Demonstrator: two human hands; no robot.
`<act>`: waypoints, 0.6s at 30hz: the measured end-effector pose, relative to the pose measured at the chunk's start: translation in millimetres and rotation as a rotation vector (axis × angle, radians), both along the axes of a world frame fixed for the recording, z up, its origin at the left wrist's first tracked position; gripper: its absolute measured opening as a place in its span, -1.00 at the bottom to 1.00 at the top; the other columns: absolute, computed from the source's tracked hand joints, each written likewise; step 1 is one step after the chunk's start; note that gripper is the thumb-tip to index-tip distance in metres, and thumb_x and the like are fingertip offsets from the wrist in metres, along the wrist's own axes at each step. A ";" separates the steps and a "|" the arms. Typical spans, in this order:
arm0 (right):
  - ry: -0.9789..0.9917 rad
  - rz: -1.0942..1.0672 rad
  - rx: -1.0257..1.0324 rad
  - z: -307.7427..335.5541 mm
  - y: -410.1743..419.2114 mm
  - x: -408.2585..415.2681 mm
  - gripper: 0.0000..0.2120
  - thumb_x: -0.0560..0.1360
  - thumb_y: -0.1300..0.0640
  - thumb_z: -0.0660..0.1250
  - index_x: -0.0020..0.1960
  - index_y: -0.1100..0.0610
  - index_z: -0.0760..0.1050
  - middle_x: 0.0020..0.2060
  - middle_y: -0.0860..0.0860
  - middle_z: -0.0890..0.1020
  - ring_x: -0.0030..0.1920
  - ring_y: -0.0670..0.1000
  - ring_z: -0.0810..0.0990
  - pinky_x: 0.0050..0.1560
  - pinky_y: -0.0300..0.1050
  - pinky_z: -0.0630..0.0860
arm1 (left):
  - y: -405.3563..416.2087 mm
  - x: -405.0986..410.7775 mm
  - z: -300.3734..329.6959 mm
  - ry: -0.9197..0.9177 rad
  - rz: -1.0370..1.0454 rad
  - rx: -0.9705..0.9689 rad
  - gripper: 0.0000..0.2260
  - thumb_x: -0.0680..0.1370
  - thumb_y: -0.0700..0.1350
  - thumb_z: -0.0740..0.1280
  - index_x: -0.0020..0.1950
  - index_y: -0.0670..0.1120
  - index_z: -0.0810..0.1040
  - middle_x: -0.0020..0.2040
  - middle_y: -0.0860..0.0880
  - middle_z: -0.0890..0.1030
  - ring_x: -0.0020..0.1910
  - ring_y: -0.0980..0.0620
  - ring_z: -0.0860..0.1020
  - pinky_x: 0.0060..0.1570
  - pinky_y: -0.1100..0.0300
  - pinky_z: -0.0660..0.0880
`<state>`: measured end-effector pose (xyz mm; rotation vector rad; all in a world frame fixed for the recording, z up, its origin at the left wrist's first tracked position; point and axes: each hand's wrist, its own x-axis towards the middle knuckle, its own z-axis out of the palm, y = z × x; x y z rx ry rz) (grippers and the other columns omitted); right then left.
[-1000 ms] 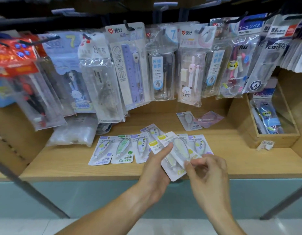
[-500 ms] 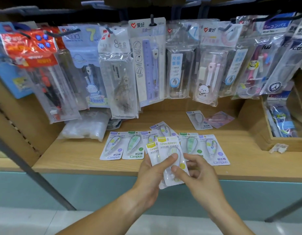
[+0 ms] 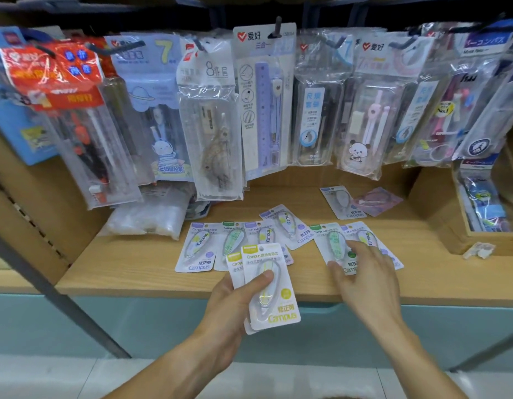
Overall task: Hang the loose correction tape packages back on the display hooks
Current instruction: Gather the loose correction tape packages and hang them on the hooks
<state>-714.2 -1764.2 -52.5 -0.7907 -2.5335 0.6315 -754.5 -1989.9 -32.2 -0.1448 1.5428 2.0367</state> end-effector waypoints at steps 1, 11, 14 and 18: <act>0.045 -0.014 0.008 0.5 4.9 1.4 -0.55 0.50 0.05 0.47 0.35 0.14 0.54 0.22 0.13 0.61 0.23 0.27 0.53 0.12 0.09 0.49 | -0.3 0.2 0.1 -0.003 -0.005 0.000 -0.68 0.53 -0.11 0.52 0.28 -0.06 0.67 0.13 -0.12 0.76 0.10 -0.17 0.74 0.20 -0.22 0.63; -0.185 -0.167 0.026 20.4 68.1 -14.2 -0.67 0.45 -0.04 0.52 0.10 0.15 0.66 0.06 0.18 0.66 0.16 0.27 0.53 0.19 0.05 0.40 | 5.5 1.7 0.8 -0.024 -0.004 0.015 -0.68 0.55 -0.16 0.51 0.30 -0.06 0.65 0.15 -0.10 0.75 0.12 -0.16 0.73 0.20 -0.24 0.63; -0.085 -0.293 0.105 16.3 76.2 -10.3 -0.60 0.45 0.03 0.53 0.14 0.29 0.61 0.06 0.36 0.56 0.15 0.38 0.49 0.18 0.16 0.44 | 8.4 1.9 1.8 -0.014 0.002 0.006 -0.68 0.55 -0.15 0.51 0.30 -0.07 0.66 0.15 -0.10 0.75 0.13 -0.16 0.73 0.24 -0.27 0.60; 0.151 -0.413 0.218 16.3 90.6 0.0 -0.55 0.45 0.12 0.55 0.15 0.40 0.50 0.09 0.47 0.47 0.14 0.44 0.43 0.20 0.29 0.38 | 10.7 1.9 2.9 -0.001 0.025 -0.015 -0.69 0.53 -0.13 0.52 0.27 -0.05 0.68 0.13 -0.07 0.76 0.11 -0.13 0.74 0.25 -0.26 0.60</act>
